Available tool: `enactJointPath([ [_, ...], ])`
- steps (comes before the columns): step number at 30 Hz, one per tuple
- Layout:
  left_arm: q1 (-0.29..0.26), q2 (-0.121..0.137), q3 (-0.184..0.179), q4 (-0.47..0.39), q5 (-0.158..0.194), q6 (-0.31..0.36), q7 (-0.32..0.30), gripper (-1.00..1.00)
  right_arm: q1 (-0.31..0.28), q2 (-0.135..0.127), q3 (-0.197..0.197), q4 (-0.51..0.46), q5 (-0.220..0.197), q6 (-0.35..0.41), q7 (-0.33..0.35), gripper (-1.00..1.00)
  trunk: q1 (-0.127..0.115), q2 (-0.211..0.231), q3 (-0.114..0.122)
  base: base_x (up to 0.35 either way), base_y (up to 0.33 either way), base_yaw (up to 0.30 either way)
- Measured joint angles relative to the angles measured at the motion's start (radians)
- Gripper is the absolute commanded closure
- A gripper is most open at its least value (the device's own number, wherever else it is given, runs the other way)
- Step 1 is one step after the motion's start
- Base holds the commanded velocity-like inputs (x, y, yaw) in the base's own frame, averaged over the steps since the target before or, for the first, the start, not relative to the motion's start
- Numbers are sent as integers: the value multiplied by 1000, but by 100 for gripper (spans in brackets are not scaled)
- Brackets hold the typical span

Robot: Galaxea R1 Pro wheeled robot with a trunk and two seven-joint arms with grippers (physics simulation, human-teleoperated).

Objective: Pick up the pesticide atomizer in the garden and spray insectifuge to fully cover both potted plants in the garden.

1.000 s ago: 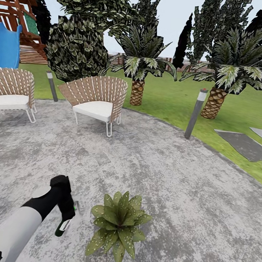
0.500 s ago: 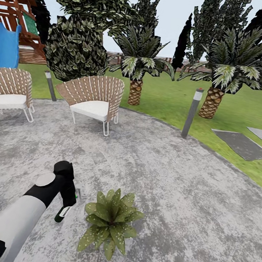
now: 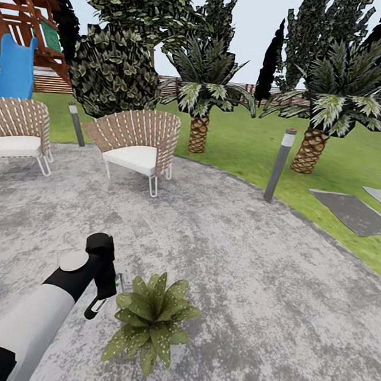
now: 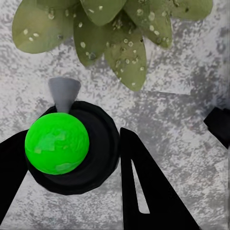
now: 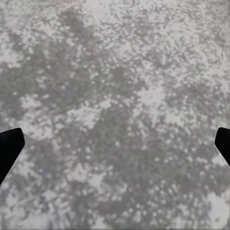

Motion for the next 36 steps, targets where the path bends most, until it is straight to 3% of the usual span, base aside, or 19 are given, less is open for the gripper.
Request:
enactJointPath([
  [6, 0, -21, -3, 2, -1, -2, 0, 100, 0, 0, 0, 0, 0, 0, 0, -100, 0, 0, 0, 0, 0, 275],
  [13, 0, -32, -37, 2, -4, 2, 1, 100, 0, 0, 0, 0, 0, 0, 0, -100, 0, 0, 0, 0, -132, 129],
  [25, 0, -36, -67, 0, -4, 3, 1, 100, 0, 0, 0, 1, 0, 0, 0, -100, 0, 0, 0, 0, -272, 21],
  [36, 3, -36, -67, 0, -4, 3, 0, 100, 0, 0, 0, 2, 0, 0, 0, -100, 0, 0, 0, -105, -231, 263],
])
